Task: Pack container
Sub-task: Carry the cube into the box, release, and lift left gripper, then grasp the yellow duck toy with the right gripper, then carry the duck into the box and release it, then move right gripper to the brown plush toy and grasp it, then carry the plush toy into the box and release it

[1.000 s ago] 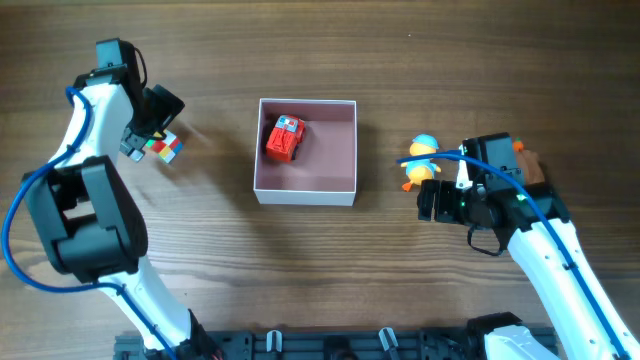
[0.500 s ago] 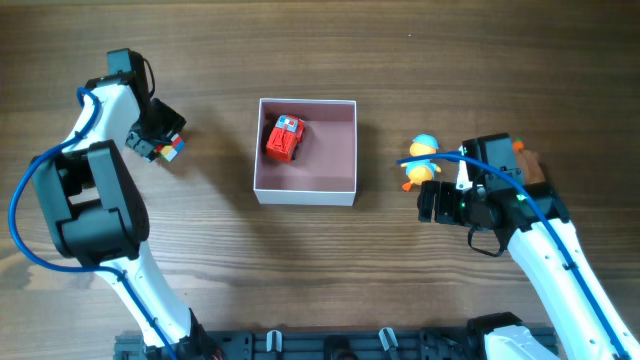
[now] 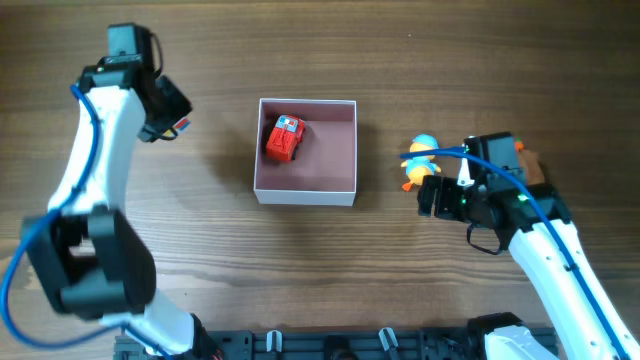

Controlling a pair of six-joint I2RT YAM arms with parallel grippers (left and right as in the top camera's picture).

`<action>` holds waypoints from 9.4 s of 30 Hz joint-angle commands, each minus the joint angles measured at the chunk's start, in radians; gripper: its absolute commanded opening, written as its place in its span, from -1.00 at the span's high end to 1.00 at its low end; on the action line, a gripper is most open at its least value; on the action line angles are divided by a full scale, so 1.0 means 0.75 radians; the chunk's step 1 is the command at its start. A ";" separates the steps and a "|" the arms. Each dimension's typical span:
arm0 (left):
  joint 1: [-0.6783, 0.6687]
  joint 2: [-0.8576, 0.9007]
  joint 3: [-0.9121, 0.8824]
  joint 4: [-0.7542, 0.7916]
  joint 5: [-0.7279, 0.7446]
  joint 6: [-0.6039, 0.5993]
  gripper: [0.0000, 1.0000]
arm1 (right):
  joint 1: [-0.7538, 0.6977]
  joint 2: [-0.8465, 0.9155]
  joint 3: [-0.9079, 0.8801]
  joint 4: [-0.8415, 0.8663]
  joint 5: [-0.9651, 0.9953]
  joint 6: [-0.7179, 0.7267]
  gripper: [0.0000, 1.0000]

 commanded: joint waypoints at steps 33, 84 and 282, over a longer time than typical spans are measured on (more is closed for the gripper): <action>-0.829 0.280 0.002 0.316 -0.065 0.474 -0.63 | -0.359 -0.237 0.025 -0.082 0.047 -0.027 -1.00; -0.150 -0.408 -0.004 -0.231 0.040 0.226 -0.99 | -0.051 0.967 0.400 0.234 0.009 0.018 -0.57; -0.150 -0.408 -0.004 -0.282 0.039 0.226 -1.00 | 0.596 0.417 0.742 -0.086 -0.063 -1.078 0.91</action>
